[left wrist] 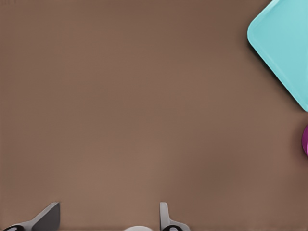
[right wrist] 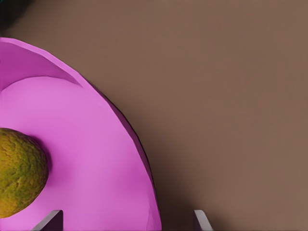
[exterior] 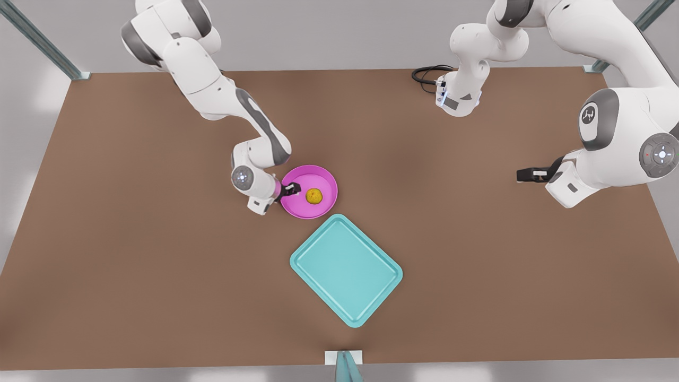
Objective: Place the orange on the plate with the left arm and the plate on the tray with the right arm
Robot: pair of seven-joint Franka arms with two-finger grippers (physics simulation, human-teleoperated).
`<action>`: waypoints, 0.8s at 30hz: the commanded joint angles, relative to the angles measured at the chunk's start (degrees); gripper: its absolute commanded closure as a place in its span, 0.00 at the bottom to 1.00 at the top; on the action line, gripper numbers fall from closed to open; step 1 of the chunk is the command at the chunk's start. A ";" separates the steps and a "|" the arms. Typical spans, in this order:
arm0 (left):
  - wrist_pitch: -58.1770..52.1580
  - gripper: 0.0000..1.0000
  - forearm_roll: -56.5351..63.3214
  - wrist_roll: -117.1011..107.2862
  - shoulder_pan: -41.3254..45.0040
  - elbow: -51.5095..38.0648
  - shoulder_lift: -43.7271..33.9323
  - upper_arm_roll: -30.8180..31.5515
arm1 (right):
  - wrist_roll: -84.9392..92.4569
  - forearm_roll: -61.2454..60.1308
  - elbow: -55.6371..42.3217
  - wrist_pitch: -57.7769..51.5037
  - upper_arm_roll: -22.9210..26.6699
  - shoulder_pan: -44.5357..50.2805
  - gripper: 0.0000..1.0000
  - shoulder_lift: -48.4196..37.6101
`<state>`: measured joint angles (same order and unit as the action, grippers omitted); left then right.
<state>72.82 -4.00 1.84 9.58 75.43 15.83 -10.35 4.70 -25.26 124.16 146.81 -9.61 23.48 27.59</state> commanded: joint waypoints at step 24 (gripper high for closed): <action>-1.45 0.00 0.05 3.70 0.00 -0.02 -0.09 -0.02 | 0.49 -0.14 -1.28 -3.19 -0.94 -0.02 0.79 -3.41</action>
<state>71.81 -3.99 4.55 9.58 75.44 15.80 -10.35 6.20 -25.80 122.94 146.28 -10.47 23.46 24.52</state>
